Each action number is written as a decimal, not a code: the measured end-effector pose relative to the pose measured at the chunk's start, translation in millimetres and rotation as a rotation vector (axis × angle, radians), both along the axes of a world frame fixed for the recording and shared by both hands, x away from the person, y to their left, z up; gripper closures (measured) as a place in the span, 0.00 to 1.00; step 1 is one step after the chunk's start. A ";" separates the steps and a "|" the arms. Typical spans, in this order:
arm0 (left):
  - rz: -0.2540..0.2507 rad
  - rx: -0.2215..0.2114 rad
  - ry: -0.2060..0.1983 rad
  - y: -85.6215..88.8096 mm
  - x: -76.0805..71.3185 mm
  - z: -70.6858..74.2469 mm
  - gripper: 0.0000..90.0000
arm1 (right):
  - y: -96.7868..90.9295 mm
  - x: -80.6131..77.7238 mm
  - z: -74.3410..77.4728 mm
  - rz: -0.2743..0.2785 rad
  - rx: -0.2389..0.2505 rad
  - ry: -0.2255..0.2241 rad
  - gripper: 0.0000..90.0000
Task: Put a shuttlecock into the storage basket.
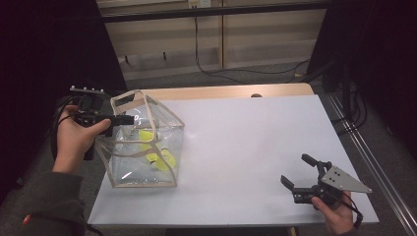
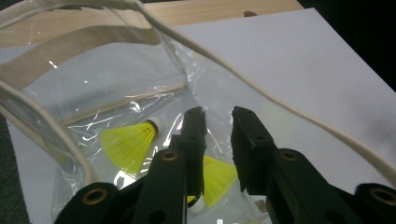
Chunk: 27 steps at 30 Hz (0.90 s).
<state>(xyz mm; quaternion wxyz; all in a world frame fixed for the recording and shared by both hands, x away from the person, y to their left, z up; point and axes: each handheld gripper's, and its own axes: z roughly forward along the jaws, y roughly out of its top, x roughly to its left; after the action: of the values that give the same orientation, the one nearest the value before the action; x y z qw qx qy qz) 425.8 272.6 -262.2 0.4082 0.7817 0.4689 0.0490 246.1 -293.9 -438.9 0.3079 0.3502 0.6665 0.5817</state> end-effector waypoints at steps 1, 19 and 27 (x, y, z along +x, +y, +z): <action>-0.002 -0.017 -0.002 -1.5 -0.2 1.1 0.79 | -0.1 0.0 -0.1 -0.001 0.001 0.002 0.02; -0.043 -0.109 -0.047 -26.9 -1.6 12.6 0.51 | -0.4 -0.3 0.0 0.000 0.003 0.001 0.02; -0.092 -0.122 -0.063 -43.3 -2.7 13.2 0.42 | -0.4 -0.4 0.0 0.000 0.002 0.001 0.02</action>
<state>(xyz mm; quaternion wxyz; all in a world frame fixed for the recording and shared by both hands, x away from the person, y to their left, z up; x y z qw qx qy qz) 423.1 229.3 -249.0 0.4714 0.7741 0.4217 0.0260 245.7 -294.3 -438.9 0.3072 0.3506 0.6660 0.5823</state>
